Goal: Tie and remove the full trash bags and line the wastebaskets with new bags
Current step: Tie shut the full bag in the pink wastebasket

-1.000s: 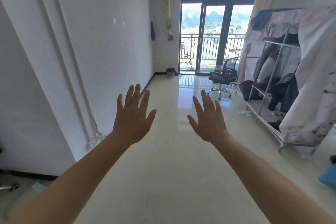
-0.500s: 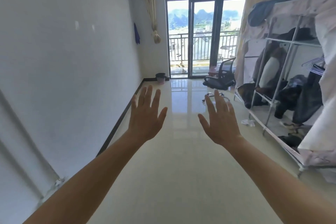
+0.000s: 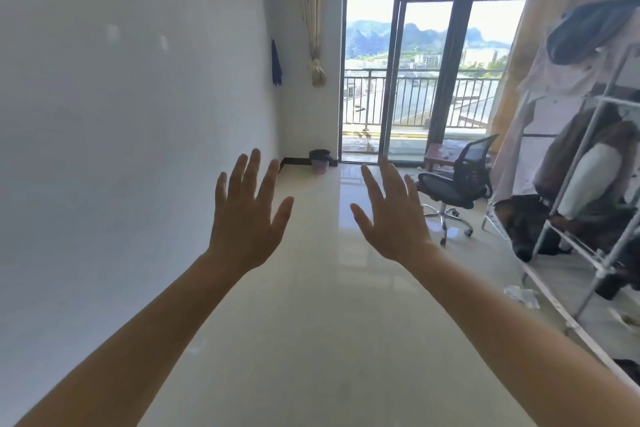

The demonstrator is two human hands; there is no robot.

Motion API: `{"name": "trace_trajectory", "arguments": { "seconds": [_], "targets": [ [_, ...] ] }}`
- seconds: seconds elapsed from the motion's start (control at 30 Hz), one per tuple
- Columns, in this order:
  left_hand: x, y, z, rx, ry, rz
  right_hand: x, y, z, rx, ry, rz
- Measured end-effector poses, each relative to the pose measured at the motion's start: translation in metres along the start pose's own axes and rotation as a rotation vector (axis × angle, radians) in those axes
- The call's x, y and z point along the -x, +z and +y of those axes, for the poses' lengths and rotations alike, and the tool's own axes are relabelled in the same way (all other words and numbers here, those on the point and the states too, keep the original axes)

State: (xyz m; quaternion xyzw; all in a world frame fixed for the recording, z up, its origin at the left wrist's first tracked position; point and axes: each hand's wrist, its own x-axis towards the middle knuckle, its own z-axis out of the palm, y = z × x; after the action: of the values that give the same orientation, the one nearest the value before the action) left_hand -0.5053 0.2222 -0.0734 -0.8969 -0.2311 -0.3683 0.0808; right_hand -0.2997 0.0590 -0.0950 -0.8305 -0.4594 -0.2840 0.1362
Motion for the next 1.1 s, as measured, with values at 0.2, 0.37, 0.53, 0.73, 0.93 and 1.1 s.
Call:
{"name": "trace_trajectory", "arguments": {
  "seconds": [0.2, 0.37, 0.53, 0.73, 0.93, 1.1],
  "targets": [
    [-0.164, 0.131, -0.059, -0.003, 0.015, -0.078, -0.163, 0.105, 0.054, 0.055, -0.002, -0.031],
    [-0.279, 0.260, -0.062, 0.060, 0.021, -0.157, -0.261, 0.196, 0.131, 0.050, 0.049, -0.035],
    [-0.387, 0.408, -0.062, 0.048, 0.052, -0.183, -0.368, 0.311, 0.219, 0.073, 0.082, -0.046],
    [-0.530, 0.550, -0.087, 0.082, -0.040, -0.211, -0.529, 0.436, 0.301, 0.012, 0.088, -0.122],
    [-0.634, 0.675, -0.157, 0.062, -0.131, -0.230, -0.686, 0.564, 0.320, -0.092, 0.016, -0.173],
    [-0.732, 0.806, -0.230, 0.077, -0.190, -0.217, -0.810, 0.695, 0.331, -0.077, -0.025, -0.221]
  ]
}}
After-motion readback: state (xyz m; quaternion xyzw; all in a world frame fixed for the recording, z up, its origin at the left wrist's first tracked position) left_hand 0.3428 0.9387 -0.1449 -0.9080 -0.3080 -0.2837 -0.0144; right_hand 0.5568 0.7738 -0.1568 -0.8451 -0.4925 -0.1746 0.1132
